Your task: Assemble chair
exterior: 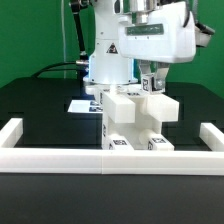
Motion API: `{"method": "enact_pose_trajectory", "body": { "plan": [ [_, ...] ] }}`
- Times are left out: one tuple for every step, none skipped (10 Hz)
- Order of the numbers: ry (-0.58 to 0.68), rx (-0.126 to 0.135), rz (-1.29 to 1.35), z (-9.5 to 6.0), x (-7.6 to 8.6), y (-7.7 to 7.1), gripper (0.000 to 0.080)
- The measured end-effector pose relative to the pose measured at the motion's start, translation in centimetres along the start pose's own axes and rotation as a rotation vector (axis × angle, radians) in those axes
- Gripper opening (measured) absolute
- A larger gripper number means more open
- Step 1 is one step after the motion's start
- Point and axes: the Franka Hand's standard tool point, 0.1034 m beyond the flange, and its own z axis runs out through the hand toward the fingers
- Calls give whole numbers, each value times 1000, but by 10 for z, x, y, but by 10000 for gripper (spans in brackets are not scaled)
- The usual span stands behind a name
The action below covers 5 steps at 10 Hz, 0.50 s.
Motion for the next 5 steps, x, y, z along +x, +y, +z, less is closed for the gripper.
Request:
{"method": "enact_pose_trajectory", "body": {
  "plan": [
    [0, 0, -24, 0, 0, 0, 275],
    [0, -1, -50, 0, 0, 0, 275],
    [0, -1, -61, 0, -2, 0, 498],
    [1, -4, -110, 0, -3, 0, 498],
    [4, -8, -223, 0, -4, -1, 615]
  ]
}}
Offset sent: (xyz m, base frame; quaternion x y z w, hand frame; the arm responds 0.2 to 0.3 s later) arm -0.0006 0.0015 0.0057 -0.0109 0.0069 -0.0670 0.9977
